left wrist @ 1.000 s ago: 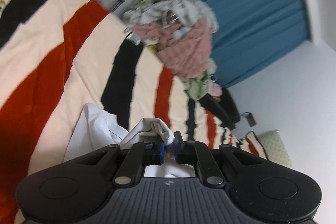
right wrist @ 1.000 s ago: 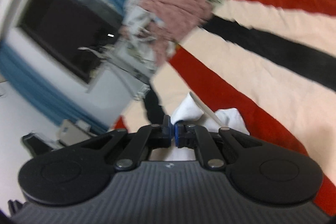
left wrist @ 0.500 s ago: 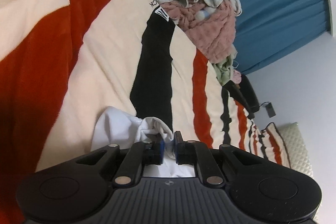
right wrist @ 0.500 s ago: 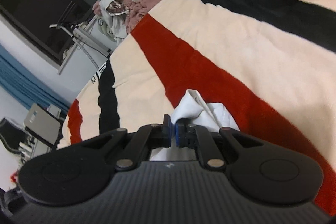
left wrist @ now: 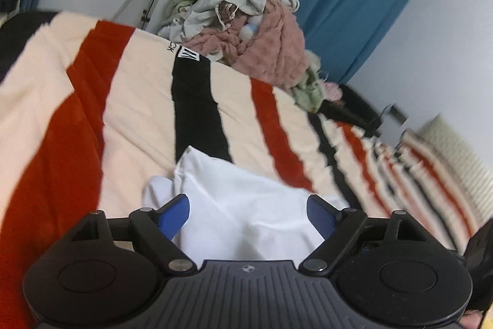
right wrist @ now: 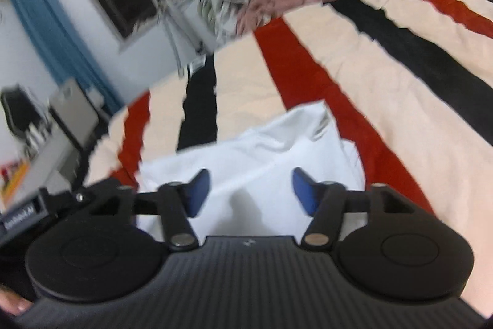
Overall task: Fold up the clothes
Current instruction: 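Release the shirt with both grippers and smooth the folded bundle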
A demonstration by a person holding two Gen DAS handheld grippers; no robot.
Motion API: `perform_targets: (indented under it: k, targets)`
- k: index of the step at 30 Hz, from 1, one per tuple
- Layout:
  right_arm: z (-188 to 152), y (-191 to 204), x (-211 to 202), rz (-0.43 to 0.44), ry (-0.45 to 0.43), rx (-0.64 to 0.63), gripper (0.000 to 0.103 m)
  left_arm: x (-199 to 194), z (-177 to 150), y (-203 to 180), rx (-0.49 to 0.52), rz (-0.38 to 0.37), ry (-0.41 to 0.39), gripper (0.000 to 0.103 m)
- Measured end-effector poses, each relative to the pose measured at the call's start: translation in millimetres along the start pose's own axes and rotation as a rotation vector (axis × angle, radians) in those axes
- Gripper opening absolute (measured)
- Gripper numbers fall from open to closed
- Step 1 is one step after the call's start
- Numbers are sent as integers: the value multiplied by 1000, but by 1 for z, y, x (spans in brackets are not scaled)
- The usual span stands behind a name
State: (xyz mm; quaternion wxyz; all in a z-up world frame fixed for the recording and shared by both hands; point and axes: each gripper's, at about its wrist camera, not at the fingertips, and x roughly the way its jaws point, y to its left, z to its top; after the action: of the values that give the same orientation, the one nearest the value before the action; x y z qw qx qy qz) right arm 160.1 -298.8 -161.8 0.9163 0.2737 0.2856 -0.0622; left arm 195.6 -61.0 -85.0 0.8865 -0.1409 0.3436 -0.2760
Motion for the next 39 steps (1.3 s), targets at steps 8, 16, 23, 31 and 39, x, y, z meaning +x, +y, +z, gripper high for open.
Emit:
perform_targets:
  k: [8,16,23,31,39]
  targets:
    - [-2,0,54,-120,39,-119,35,46,-18,-1,106,172,117,84]
    - [-10,7,26,-98,15,-135,38,24,-21,-12,143,169,86,84]
    - [-20,19,-22,-96,-45,-178,38,-15,-33,-42,228,147,33,84]
    - [-40,16,-15,-152,44,-199,37,-25,-56,-34,180,169,82,82]
    - [-44,10,-20,-144,27,-151,37,-60,-59,-24,57,121,56,82]
